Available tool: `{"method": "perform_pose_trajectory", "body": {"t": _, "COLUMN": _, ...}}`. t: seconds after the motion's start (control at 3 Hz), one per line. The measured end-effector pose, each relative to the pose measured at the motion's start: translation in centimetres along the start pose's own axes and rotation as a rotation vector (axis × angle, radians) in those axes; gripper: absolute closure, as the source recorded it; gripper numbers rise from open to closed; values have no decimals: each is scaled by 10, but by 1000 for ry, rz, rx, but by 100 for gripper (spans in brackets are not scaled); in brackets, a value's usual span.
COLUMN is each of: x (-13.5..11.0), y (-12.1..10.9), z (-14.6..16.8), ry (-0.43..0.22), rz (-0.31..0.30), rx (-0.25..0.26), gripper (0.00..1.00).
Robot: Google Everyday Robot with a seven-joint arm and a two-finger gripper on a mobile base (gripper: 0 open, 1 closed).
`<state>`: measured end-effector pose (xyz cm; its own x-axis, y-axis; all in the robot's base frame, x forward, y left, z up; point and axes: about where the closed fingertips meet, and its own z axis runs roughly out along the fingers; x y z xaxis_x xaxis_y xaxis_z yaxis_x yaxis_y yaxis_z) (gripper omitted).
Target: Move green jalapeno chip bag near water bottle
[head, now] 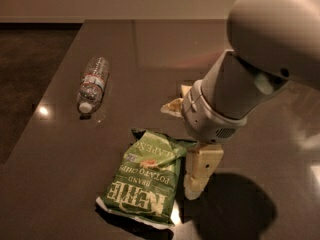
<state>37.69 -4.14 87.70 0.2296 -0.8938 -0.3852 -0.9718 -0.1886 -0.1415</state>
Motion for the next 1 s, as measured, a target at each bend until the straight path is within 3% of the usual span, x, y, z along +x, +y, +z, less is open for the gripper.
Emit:
{"method": "perform_pose_trajectory", "body": {"t": 0.33, "x": -12, "y": 1, "z": 13, "ry": -13, "rz": -30, "rx": -26, "gripper": 0}}
{"method": "perform_pose_trajectory", "body": {"t": 1.0, "x": -14, "y": 1, "z": 33, "ry": 0, "rz": -32, "rx": -106, "gripper": 41}}
